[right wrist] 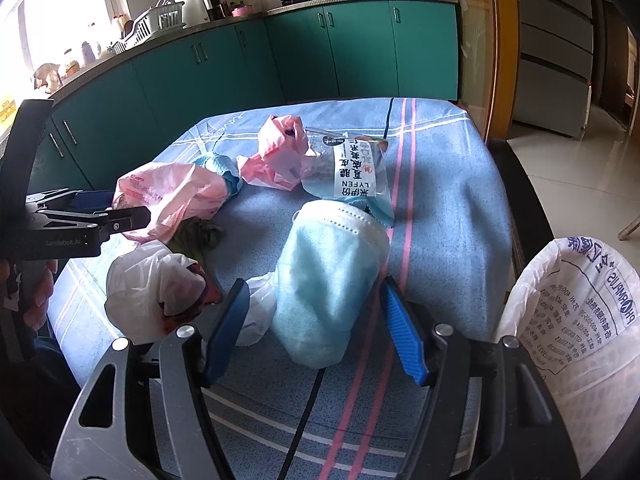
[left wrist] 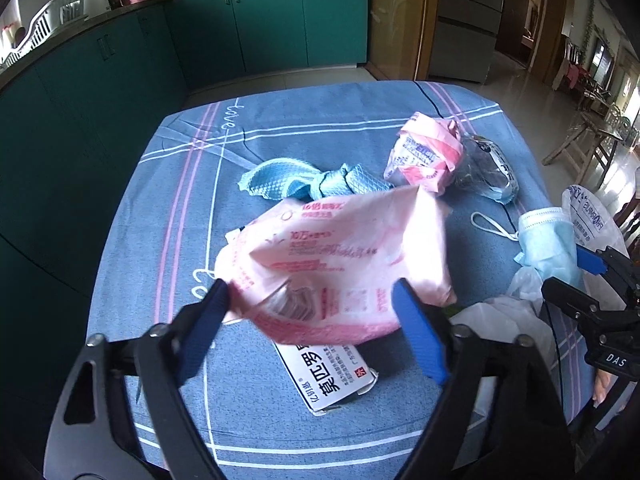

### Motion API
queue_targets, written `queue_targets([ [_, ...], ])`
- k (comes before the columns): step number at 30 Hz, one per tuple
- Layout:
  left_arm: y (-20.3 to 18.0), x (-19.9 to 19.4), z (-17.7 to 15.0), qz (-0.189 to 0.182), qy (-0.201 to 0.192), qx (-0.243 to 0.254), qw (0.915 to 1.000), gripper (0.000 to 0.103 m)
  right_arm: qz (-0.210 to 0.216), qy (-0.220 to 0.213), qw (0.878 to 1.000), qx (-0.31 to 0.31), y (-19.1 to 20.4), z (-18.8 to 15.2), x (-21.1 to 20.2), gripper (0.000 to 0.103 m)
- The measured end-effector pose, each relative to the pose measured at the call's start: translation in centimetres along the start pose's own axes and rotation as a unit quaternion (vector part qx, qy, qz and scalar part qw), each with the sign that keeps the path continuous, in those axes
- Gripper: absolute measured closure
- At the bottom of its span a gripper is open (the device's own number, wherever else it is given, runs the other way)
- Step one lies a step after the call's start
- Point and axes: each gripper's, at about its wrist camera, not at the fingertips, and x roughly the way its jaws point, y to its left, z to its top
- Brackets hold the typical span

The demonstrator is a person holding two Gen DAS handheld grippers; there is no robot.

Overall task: Collect trash
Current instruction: 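Lift the blue mask with the right tool while the left tool reaches for the pink bag, then grasp and lift the pink bag with the left tool while the right tool holds the mask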

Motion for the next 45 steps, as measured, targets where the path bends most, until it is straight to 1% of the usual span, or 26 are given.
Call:
queue_targets([
  [2,0.0,0.0,0.0,0.003,-0.002,0.002,1.0000,0.034,0.000,0.001,1.000,0.000,0.0,-0.1,0.1,0.036],
  [4,0.0,-0.1,0.0,0.005,-0.005,0.003,1.0000,0.045,0.000,0.001,1.000,0.001,0.0,-0.1,0.1,0.036],
  [6,0.4,-0.3,0.1,-0.002,-0.008,-0.005,1.0000,0.046,0.000,0.001,1.000,0.001,-0.1,-0.1,0.1,0.036],
  [8,1.3,-0.9,0.3,-0.027,-0.016,-0.025,0.9992,0.046,-0.001,0.001,1.000,0.001,0.0,-0.1,0.1,0.036],
  [9,1.9,-1.1,0.4,-0.040,-0.019,-0.039,0.9982,0.044,-0.001,0.001,1.000,0.001,-0.1,-0.1,0.2,0.035],
  [10,2.3,-1.3,0.5,-0.048,-0.022,-0.050,0.9973,0.041,-0.001,0.001,1.000,0.002,-0.1,-0.1,0.1,0.035],
  [12,3.7,-1.7,0.6,-0.059,-0.031,-0.080,0.9945,0.039,-0.002,0.001,1.000,0.004,-0.2,-0.1,0.2,0.035],
  [15,5.2,-2.0,0.8,-0.056,-0.040,-0.114,0.9911,0.037,-0.002,0.000,1.000,0.003,-0.3,-0.3,0.1,0.035],
  [16,5.6,-2.1,0.8,-0.054,-0.040,-0.121,0.9903,0.033,-0.004,0.000,1.000,0.003,-0.3,-0.3,0.0,0.035],
  [19,6.4,-1.8,0.8,-0.047,-0.034,-0.137,0.9888,0.027,-0.006,0.000,1.000,0.006,-0.6,-0.4,0.0,0.034],
  [20,6.3,-1.6,0.8,-0.048,-0.029,-0.136,0.9891,0.025,-0.007,0.000,1.000,0.007,-0.6,-0.4,0.0,0.034],
  [22,5.7,-1.2,0.7,-0.052,-0.020,-0.128,0.9902,0.016,-0.009,0.000,1.000,0.010,-0.7,-0.3,0.0,0.034],
  [23,5.4,-1.0,0.7,-0.054,-0.018,-0.125,0.9905,0.014,-0.010,0.000,1.000,0.010,-0.7,-0.3,0.0,0.034],
  [24,4.7,-1.0,0.8,-0.065,-0.017,-0.118,0.9907,0.010,-0.010,0.001,1.000,0.011,-0.7,-0.3,0.1,0.034],
  [26,3.7,-1.1,0.9,-0.082,-0.019,-0.108,0.9906,0.006,-0.011,0.002,1.000,0.011,-0.6,-0.2,0.2,0.033],
  [28,2.3,-1.0,1.2,-0.081,-0.023,-0.090,0.9923,0.004,-0.013,0.003,1.000,0.009,-0.5,-0.2,0.4,0.031],
  [30,0.8,-0.7,1.5,-0.067,-0.019,-0.068,0.9952,0.004,-0.014,0.004,1.000,0.007,-0.2,-0.1,0.7,0.030],
  [33,-1.0,0.2,1.6,-0.063,-0.002,-0.039,0.9973,0.003,-0.014,0.007,1.000,0.005,0.2,0.1,1.2,0.030],
  [36,-1.8,0.8,1.6,-0.049,0.005,-0.017,0.9986,0.003,-0.016,0.011,1.000,-0.001,0.8,0.2,1.8,0.030],
  [38,-2.0,1.0,1.5,-0.040,0.004,-0.014,0.9991,0.003,-0.017,0.013,1.000,-0.004,1.1,0.3,2.0,0.029],
  [41,-1.5,1.0,1.3,-0.044,-0.002,-0.020,0.9988,0.004,-0.018,0.015,1.000,-0.007,1.4,0.3,2.3,0.029],
  [45,-1.1,0.8,1.1,-0.046,-0.003,-0.024,0.9987,0.012,-0.019,0.017,1.000,-0.006,1.2,0.2,2.3,0.029],
])
